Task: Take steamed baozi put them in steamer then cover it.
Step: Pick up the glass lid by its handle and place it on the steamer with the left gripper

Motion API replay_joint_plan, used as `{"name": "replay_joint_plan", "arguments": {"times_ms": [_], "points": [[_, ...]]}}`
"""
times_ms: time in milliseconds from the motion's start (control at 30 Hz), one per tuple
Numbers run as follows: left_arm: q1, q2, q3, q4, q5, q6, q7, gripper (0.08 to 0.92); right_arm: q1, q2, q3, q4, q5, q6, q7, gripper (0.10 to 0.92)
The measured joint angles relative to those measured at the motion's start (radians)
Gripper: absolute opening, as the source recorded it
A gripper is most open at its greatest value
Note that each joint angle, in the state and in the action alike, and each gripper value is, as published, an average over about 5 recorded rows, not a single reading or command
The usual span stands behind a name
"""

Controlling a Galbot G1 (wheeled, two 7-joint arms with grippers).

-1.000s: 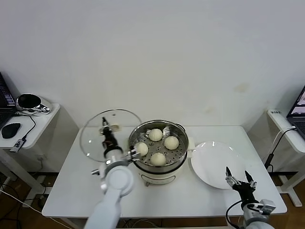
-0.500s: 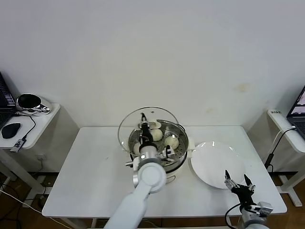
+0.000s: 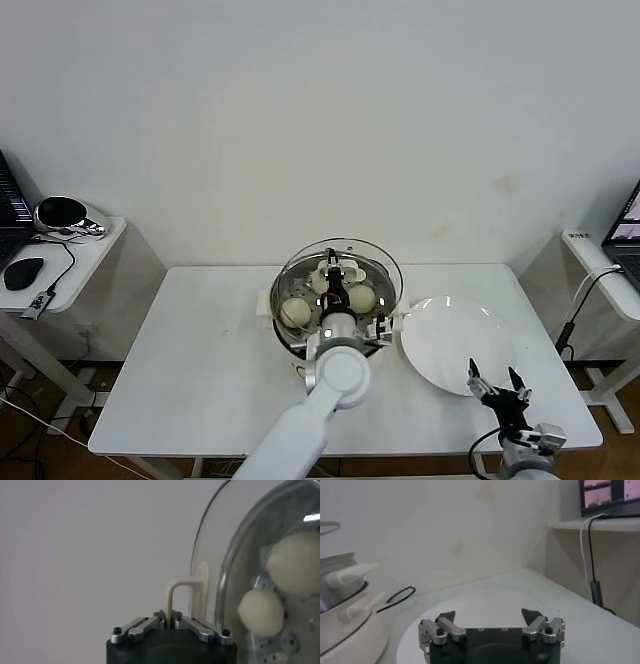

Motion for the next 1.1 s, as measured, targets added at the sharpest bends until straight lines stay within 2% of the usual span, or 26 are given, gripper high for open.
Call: {"name": "replay_joint_plan", "arguments": {"times_ms": [1100], "points": [[0.015,-0.003,-0.02,0.017,0.02,0.0,0.061,0.138,0.014,0.018,-0.02,-0.019,-0.026,0.008,-0.002,0.823]]}}
